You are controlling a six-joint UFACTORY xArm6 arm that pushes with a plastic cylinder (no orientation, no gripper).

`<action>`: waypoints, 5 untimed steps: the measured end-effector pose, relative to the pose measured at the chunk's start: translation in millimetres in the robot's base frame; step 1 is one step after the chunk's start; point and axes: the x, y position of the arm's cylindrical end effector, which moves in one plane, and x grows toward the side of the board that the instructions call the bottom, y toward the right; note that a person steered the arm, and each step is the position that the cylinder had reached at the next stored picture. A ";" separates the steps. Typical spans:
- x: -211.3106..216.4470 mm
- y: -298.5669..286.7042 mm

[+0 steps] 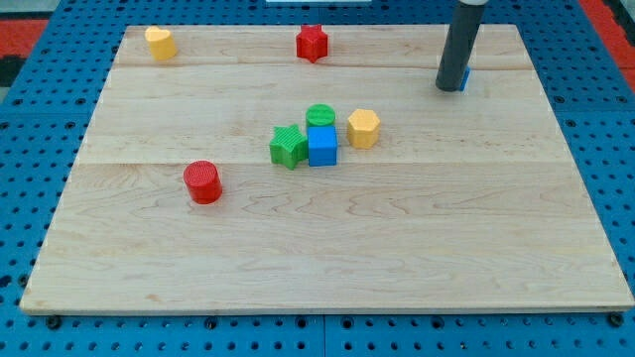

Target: Move the blue triangle to the top right corner of the board

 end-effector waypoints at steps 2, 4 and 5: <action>-52.4 35.4; 32.4 26.3; 41.6 34.8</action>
